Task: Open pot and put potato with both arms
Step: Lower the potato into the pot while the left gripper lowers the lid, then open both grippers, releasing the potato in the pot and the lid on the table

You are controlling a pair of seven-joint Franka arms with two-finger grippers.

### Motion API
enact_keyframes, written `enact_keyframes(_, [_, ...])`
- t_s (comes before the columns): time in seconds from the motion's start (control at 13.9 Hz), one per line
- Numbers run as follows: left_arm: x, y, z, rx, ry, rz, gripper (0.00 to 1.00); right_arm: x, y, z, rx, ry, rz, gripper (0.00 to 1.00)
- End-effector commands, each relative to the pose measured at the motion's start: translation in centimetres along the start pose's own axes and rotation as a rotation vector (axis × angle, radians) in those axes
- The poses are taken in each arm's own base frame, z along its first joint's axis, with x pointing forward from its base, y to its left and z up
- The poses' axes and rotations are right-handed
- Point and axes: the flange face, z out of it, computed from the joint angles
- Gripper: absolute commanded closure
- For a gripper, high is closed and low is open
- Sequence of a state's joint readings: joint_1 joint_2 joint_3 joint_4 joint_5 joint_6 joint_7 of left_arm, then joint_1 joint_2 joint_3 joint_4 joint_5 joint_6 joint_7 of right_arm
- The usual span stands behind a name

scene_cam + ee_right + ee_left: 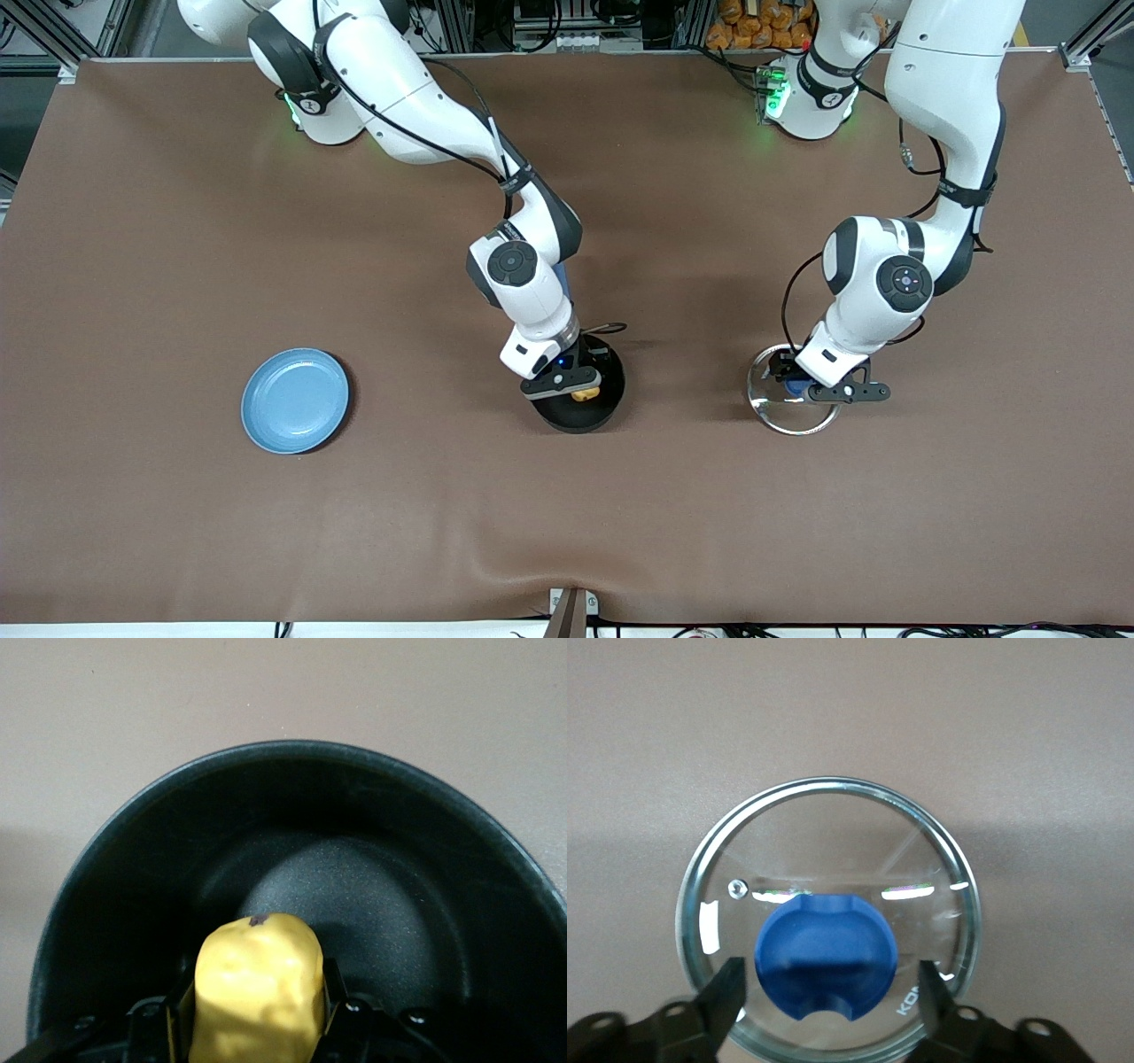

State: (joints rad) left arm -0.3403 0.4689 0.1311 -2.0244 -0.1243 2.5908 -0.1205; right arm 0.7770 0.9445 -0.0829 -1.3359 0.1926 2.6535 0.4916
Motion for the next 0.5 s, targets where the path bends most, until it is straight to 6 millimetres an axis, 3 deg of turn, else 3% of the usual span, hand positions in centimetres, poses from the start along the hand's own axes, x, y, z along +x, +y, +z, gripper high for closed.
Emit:
enact_keyframes(0.0, [0.3, -0.1, -1.1, -0.015, 0.018, 0.024, 0.00, 0.5, 0.4, 0.8, -0.019, 0.011, 0.006, 0.47])
enact_keyframes(0.14, [0.9, -0.2, -3.6, -0.025, 0.052, 0.031, 0.00, 1.1, 0.6, 0.0, -0.015, 0.019, 0.010, 0.00])
enact_keyframes(0.43, [2.0, -1.4, -12.4, -0.052, 0.054, 0.017, 0.00, 4.0, 1.0, -4.1, -0.003, 0.041, 0.029, 0.00])
